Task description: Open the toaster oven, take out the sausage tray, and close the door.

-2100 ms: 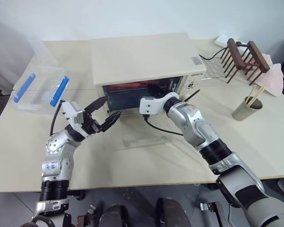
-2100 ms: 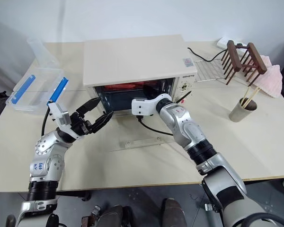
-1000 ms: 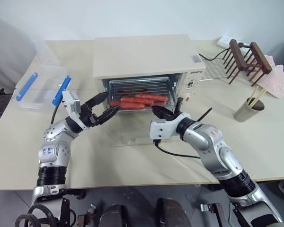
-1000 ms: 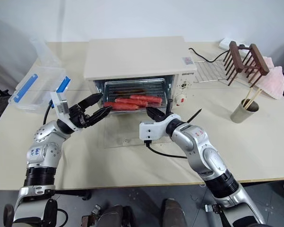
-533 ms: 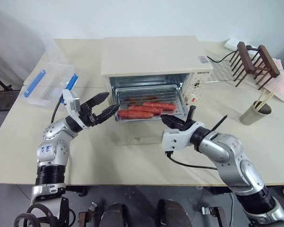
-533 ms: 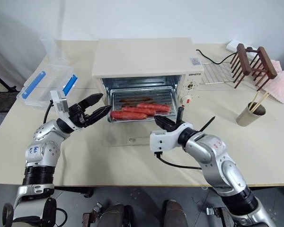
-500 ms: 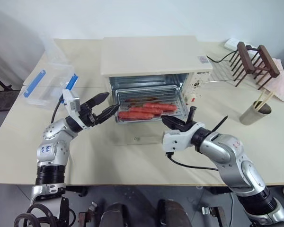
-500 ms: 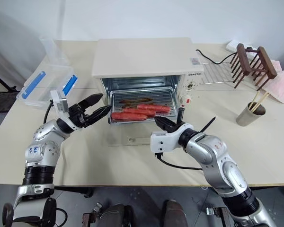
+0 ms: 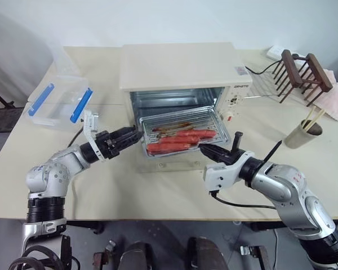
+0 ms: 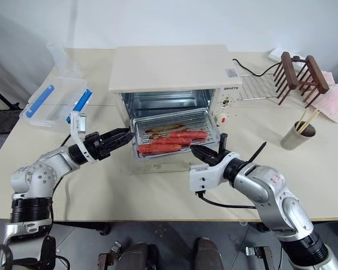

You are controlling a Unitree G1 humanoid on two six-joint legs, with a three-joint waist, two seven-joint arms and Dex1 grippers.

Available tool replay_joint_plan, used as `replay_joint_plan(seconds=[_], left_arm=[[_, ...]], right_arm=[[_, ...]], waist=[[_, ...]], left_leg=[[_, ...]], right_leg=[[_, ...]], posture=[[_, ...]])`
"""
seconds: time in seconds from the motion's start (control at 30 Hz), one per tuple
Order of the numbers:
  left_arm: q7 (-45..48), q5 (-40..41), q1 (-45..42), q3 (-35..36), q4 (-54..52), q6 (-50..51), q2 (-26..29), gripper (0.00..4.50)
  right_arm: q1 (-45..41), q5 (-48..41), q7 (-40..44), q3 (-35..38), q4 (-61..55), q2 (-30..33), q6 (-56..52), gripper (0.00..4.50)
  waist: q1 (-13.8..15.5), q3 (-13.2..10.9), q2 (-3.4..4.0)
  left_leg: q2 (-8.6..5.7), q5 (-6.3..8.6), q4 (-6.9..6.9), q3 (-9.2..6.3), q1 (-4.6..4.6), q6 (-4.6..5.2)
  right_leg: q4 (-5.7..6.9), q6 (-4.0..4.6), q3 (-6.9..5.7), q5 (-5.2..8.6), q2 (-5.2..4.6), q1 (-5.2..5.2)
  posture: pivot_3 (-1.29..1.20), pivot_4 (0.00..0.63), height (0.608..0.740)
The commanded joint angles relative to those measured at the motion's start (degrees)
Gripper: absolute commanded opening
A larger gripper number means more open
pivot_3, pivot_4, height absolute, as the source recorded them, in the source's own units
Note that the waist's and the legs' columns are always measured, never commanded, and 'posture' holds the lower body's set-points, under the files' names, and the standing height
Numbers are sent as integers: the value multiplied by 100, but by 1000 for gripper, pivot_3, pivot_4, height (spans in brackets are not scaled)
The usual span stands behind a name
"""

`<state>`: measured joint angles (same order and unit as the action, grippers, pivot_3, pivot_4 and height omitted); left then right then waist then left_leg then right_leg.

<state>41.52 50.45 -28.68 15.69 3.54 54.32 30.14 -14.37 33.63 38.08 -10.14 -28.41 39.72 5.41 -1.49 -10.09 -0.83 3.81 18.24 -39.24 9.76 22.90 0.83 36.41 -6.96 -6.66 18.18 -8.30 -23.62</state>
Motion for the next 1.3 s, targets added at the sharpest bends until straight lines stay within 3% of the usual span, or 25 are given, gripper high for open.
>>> replay_joint_plan(seconds=[0.03, 0.3, 0.4, 0.57, 0.73, 0.8, 0.87, 1.03, 1.17, 1.3], left_arm=[[-580, 523, -303, 352, -3, 821, -29, 3948], [-1815, 1343, -792, 896, 608, 2797, -583, 3948], [-2289, 1553, -905, 1250, 812, 3137, -900, 3374], [-2870, 1686, -995, 1740, 994, 3386, -1219, 1965], [-3190, 1967, -1126, 2125, 1316, 3756, -1249, 495], [-3100, 2639, -1111, 1973, 1540, 3811, -1047, 56], [-3179, 3176, -1097, 1797, 1701, 3818, -870, 56], [-3993, 3646, -1122, 1827, 2075, 3818, -833, 56], [-4560, 4283, -957, 1764, 2228, 3649, -783, 0], [-4946, 5531, -570, 1368, 2077, 3321, -529, 0]], right_arm=[[-111, -152, -32, 184, -227, 90, 223, 9], [-215, -263, 48, 113, -154, 104, 454, 9], [-219, -280, 79, 98, -139, 96, 483, 0], [-211, -302, 119, 98, -112, 86, 523, 0], [-223, -346, 149, 124, -38, 95, 562, 0], [-233, -432, 178, 155, -1, 68, 502, 0], [-261, -489, 185, 165, 29, 67, 486, 0], [-335, -968, 256, 364, 52, -26, 133, 0], [-264, -1287, 363, 478, 31, 94, 73, 1114], [28, -1956, 637, 911, 127, 312, -12, 2367]], waist=[[-3, 0, 0], [-2, 0, -1], [-4, 0, -2], [-4, 1, -2], [-3, 1, -3], [-3, 1, -3], [-4, 1, -3], [4, 1, -4], [3, -1, -7], [-4, -1, -8]], left_leg=[[0, 0, 0, 0, 0, 0], [-2, -2, -2, -5, -4, 1], [-2, -3, -1, -5, -6, -1], [-2, -4, -1, -4, -9, -2], [-3, -4, -1, -4, -13, -2], [-3, -4, -1, -4, -14, -2], [-3, -4, -1, -3, -18, -2], [-5, -5, 3, 3, -37, -2], [-7, -4, 3, 4, -46, -2], [-6, -4, 8, 3, -52, -2]], right_leg=[[1, 0, 0, 0, 0, 0], [7, 0, 0, 0, 0, 3], [9, 0, 0, 0, 0, 4], [10, 0, 3, 0, 0, 5], [11, 0, 4, 0, 0, 9], [11, 0, 4, 0, 0, 10], [13, 0, 10, 0, -2, 10], [18, 0, 18, 0, -3, 23], [18, 0, 25, 0, -5, 30], [26, 0, 30, 0, -5, 29]], posture=[[0, 150, 740], [0, 150, 740], [0, 150, 740], [0, 150, 740], [0, 150, 740], [0, 150, 740], [0, 150, 740], [0, 150, 740], [0, 150, 740], [0, 150, 740]])
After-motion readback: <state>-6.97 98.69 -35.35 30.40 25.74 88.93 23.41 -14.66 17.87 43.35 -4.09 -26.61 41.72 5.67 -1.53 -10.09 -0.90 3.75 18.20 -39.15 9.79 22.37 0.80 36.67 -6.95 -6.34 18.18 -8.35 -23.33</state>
